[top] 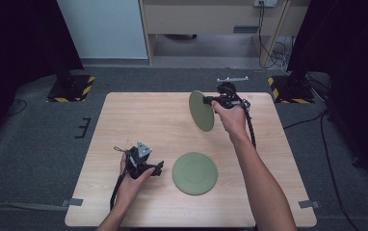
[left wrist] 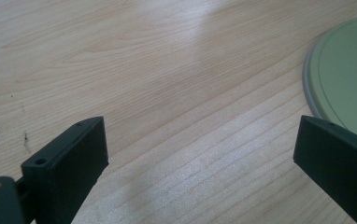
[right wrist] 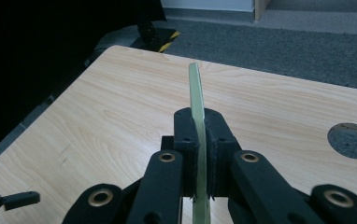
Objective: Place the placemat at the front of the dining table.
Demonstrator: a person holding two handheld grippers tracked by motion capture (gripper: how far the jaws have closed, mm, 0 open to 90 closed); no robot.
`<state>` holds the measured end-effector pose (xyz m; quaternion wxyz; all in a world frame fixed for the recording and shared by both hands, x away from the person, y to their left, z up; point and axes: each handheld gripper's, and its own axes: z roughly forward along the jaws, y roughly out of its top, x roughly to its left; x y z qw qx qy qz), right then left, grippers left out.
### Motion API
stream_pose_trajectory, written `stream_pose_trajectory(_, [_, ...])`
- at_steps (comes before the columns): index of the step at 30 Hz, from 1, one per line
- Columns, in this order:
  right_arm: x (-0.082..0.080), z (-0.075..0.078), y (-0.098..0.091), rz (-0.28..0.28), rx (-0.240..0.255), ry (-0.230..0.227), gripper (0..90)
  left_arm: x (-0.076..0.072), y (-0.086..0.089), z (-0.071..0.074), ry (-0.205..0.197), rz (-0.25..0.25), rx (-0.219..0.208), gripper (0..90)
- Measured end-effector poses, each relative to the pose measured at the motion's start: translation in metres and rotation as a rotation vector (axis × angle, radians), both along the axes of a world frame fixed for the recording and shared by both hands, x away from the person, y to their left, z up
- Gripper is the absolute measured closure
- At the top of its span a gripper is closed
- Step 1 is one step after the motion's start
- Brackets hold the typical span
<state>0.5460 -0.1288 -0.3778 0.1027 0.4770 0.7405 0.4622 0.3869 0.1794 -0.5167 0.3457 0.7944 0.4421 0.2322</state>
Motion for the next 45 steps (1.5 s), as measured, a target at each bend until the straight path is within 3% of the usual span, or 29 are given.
stream_pose_trajectory(11, [0.014, -0.013, 0.021, 0.018, 0.018, 0.024, 85.6, 0.003, 0.007, -0.002, 0.012, 0.02, -0.008, 2.4])
stream_pose_trajectory(16, [0.017, -0.019, 0.035, 0.023, 0.028, 0.024, 85.7, 0.003, 0.011, 0.001, -0.012, 0.038, -0.022, 2.0])
stream_pose_trajectory(23, [0.019, -0.024, 0.047, 0.035, 0.048, 0.029, 85.6, 0.004, 0.017, 0.002, -0.009, 0.053, -0.033, 2.1])
stream_pose_trajectory(34, [0.026, -0.041, 0.024, -0.001, 0.05, 0.061, 85.6, 0.007, 0.019, 0.007, -0.001, 0.066, -0.04, 2.1])
stream_pose_trajectory(38, [0.028, -0.044, 0.014, -0.019, 0.04, 0.062, 85.6, 0.009, 0.022, 0.01, 0.003, 0.05, -0.005, 2.0])
stream_pose_trajectory(45, [0.031, -0.051, 0.001, -0.051, 0.009, 0.062, 85.6, 0.015, 0.033, 0.004, 0.014, 0.093, -0.04, 2.3])
